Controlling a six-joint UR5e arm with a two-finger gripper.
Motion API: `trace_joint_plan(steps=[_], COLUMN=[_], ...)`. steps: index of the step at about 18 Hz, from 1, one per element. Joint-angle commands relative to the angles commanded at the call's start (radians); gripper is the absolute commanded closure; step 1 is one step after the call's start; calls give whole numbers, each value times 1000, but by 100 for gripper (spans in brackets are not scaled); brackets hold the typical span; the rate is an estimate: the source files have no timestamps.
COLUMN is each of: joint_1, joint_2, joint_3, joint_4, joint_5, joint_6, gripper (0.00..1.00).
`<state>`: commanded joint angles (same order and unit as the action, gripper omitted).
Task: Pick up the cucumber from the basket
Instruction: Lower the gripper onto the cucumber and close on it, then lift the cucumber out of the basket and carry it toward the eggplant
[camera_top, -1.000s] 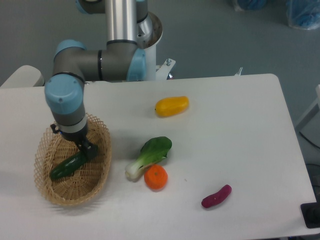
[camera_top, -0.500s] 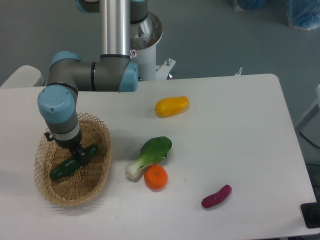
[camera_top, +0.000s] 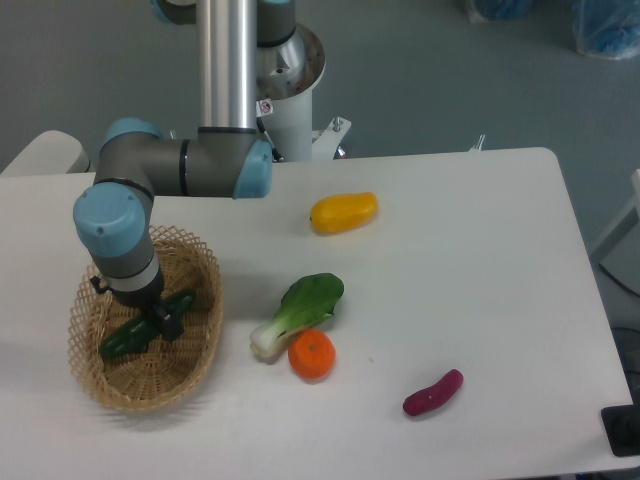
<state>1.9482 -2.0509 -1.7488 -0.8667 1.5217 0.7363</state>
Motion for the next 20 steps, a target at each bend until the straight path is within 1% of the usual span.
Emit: trace_joint_plan(steps=[1, 4, 6, 7, 8, 14, 18, 20], joint_1=[0, 0, 0, 0, 0, 15, 78, 106], joint_2=[0, 3, 5, 8, 11, 31, 78, 89], joint_3=[0, 5, 6, 8, 12, 25, 34, 43], joint_4=[0, -2, -2, -3, -5, -8, -15, -17], joint_5=[-2, -6, -6, -6, -9, -14, -14, -12], joint_6=[0, -32, -40, -40, -38, -35, -23, -20], gripper=[18, 62, 80, 83, 84, 84, 84, 84])
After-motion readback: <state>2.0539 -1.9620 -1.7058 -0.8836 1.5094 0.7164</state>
